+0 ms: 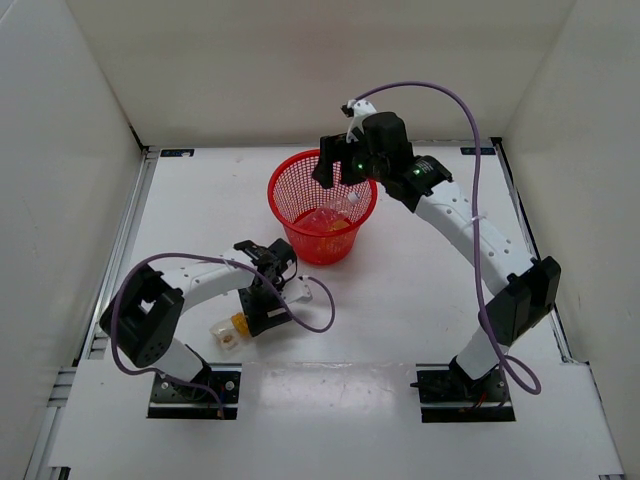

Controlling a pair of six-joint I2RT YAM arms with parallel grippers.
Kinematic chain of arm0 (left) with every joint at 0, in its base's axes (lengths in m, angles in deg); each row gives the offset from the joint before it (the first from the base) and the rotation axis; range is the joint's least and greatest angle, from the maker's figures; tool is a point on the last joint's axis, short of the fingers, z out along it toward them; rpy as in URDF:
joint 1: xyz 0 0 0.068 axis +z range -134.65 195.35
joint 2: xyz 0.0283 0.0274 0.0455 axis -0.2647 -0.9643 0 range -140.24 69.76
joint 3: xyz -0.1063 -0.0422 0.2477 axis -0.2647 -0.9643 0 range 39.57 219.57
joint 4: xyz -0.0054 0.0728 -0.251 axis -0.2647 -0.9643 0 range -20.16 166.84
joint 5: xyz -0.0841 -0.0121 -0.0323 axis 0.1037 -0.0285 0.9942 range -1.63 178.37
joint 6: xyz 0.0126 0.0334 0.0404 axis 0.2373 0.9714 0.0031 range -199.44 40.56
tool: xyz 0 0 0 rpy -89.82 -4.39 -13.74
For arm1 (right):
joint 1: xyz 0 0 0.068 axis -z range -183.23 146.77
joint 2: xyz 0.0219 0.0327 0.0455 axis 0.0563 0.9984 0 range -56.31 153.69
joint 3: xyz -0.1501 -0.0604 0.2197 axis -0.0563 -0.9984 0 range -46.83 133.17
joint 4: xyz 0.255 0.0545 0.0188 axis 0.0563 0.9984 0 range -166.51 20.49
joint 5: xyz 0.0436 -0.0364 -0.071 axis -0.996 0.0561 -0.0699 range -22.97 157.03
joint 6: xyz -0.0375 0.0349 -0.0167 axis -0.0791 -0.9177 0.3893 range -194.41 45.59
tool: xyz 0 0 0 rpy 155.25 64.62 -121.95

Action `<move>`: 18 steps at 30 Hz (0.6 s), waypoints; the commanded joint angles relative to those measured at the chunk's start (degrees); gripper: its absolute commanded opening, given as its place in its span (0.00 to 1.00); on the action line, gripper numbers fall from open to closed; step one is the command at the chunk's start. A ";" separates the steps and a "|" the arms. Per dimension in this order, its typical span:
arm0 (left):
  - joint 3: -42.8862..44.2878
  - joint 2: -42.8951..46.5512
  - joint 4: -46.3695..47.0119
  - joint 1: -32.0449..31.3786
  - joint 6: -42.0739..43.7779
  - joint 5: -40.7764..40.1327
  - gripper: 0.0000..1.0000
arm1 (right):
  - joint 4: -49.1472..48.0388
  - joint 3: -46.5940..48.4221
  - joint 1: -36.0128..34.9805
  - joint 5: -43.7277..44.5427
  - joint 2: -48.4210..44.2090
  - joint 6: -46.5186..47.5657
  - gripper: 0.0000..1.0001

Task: Put the plastic bottles in the bin

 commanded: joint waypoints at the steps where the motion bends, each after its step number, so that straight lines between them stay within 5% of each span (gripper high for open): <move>1: -0.16 0.90 -1.78 -0.34 0.57 0.74 0.77 | -1.24 0.88 -0.05 0.84 -2.61 0.92 0.90; 7: 4.48 1.44 -6.60 -0.34 1.18 3.20 0.39 | -1.76 0.36 -0.05 2.51 -3.66 1.45 0.90; 11: 10.71 1.44 -9.95 -0.34 1.18 4.96 0.25 | -1.76 -0.26 -0.05 3.12 -4.80 1.45 0.90; 18: 28.99 8.02 -22.67 -2.80 8.81 11.46 0.23 | -1.76 -2.71 3.71 6.37 -8.58 -3.99 0.93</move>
